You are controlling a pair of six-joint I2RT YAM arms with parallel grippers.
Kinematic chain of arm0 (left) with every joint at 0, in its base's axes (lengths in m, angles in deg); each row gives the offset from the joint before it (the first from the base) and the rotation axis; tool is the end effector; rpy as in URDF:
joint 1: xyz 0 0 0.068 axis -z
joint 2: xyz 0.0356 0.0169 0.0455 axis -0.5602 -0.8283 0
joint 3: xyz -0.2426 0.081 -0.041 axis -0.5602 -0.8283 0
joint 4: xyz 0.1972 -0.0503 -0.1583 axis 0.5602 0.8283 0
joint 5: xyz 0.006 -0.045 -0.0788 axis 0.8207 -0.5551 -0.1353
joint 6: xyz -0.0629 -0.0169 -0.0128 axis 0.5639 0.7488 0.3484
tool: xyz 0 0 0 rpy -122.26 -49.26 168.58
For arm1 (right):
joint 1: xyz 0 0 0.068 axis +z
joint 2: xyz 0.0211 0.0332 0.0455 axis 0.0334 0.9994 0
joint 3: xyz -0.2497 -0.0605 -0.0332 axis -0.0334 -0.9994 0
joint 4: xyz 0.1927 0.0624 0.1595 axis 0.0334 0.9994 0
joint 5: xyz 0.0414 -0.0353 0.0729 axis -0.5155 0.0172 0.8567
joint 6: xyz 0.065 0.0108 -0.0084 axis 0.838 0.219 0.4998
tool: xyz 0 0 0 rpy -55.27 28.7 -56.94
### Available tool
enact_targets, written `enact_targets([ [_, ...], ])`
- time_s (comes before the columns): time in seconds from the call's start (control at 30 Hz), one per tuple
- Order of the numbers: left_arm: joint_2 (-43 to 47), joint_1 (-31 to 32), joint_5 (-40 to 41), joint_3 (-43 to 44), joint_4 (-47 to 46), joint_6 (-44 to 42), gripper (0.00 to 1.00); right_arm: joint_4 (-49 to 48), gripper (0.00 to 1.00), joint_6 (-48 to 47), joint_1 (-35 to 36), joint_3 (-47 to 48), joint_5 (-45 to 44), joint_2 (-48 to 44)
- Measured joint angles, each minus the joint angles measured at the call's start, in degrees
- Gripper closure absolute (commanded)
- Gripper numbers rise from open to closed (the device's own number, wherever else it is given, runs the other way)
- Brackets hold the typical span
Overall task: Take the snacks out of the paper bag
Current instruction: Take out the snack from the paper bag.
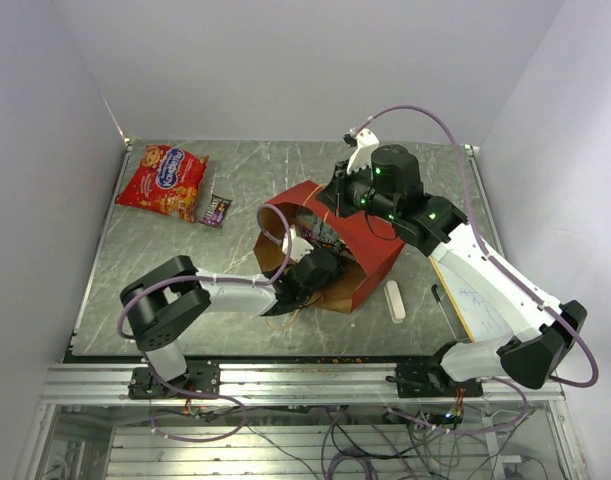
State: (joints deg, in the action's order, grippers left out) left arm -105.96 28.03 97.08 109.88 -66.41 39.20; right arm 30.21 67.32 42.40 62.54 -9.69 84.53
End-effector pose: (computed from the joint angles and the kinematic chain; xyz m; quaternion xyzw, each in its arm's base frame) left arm 0.1887 -0.3043 0.1612 -0.2852 0.7891 -0.4252 0.3394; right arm 0.2389 0.2095 0.3876 -0.1728 0.8062 0.3109 0.4728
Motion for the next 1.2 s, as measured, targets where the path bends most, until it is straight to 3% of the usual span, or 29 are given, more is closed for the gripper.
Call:
enact_targets([
  [0.27, -5.88, 1.01, 6.47, 7.93, 15.45, 11.54, 0.5, 1.95, 1.0, -0.22, -0.02, 2.34, -0.13, 0.04],
  [0.5, -8.76, 0.46, 11.21, 11.28, 24.65, 19.3, 0.51, 3.32, 1.0, -0.44, -0.02, 2.51, 0.33, 0.04],
  [0.93, -17.07, -3.72, 17.2, 19.93, 29.44, 28.15, 0.4, 5.35, 1.0, -0.13, -0.02, 3.56, 4.92, 0.04],
  [1.1, -19.91, -5.22, 18.53, 22.69, 29.86, 31.41, 0.5, 6.64, 1.0, -0.22, -0.02, 4.22, 5.9, -0.22],
  [1.2, -21.75, -6.27, 19.23, 24.13, 29.29, 31.61, 0.71, 7.15, 1.0, -0.5, -0.02, 4.42, 6.19, -0.59],
])
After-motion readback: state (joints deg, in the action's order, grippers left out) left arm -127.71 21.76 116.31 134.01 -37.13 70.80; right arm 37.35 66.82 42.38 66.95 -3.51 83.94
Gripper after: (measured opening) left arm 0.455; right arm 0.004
